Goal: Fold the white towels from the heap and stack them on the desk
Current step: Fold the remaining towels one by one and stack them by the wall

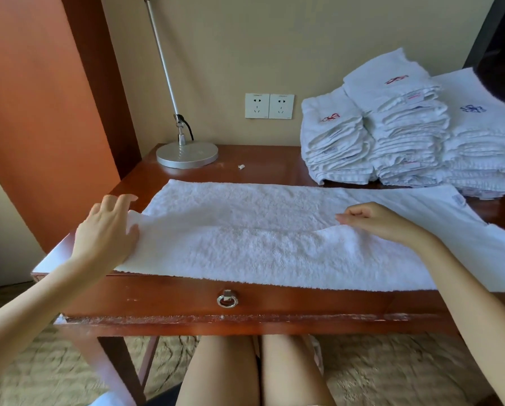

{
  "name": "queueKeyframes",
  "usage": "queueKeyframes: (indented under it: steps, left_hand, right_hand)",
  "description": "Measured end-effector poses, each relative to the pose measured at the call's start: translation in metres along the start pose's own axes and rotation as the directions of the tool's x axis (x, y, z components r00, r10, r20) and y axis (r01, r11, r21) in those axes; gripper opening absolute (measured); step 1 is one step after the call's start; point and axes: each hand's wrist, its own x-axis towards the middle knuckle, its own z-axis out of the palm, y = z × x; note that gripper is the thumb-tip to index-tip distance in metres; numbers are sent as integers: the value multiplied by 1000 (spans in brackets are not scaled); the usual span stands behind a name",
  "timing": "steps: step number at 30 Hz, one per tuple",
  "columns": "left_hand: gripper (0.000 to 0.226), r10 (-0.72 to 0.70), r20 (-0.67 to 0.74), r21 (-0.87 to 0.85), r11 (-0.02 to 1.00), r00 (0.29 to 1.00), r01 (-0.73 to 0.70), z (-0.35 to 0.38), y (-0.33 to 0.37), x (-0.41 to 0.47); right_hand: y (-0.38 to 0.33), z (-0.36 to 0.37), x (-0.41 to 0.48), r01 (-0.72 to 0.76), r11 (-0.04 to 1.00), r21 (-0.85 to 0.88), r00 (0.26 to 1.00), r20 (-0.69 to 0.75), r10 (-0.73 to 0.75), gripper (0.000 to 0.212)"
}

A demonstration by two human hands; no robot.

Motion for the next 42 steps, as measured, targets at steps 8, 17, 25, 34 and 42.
queueKeyframes:
  steps: [8, 17, 25, 34, 42]
  left_hand:
    - [43, 717, -20, -429, 623, 696, -654, 11, 202, -20]
    - [68, 956, 164, -504, 295, 245, -812, 36, 330, -49]
    - [83, 963, 120, -421, 269, 241, -866, 50, 333, -45]
    - [87, 966, 154, -462, 256, 208, -849, 48, 333, -46]
    - [65, 842, 325, -710, 518, 432, -477, 44, 349, 17]
  right_hand:
    - [43, -43, -32, -112, 993, -47, 994, -23, 111, 53]
    - [122, -114, -90, -317, 948, -15, 901, -317, 296, 28]
    - [167, -133, -116, -296, 943, 154, 752, -570, 330, 21]
    - [163, -135, -141, -518, 850, 101, 633, -623, 460, 33]
    - [146, -146, -69, -459, 875, 154, 680, -572, 458, 48]
